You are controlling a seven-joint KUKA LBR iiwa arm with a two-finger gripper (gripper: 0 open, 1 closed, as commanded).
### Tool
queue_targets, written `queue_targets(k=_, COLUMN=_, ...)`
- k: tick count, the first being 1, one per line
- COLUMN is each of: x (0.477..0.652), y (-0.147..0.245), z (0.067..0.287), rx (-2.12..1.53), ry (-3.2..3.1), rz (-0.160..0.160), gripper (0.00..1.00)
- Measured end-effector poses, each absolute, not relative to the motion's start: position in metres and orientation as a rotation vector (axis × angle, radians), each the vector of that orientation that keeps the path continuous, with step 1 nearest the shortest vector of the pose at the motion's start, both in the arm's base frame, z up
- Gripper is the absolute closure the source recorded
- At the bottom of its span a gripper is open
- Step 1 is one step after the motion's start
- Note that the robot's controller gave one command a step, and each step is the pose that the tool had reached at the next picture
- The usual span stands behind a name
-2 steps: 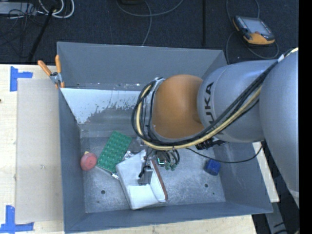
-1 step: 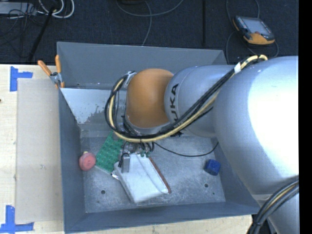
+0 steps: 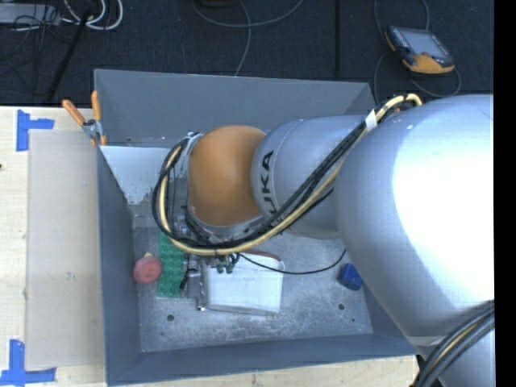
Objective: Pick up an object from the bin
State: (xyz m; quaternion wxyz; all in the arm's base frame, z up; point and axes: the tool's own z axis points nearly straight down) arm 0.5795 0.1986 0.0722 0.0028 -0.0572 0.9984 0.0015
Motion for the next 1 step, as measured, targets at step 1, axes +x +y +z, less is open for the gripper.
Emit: queue_targets(k=1, x=0.5814, y=0.197, z=0.0744, rx=-0.17, ry=3.129, rz=0.006, gripper=1.0)
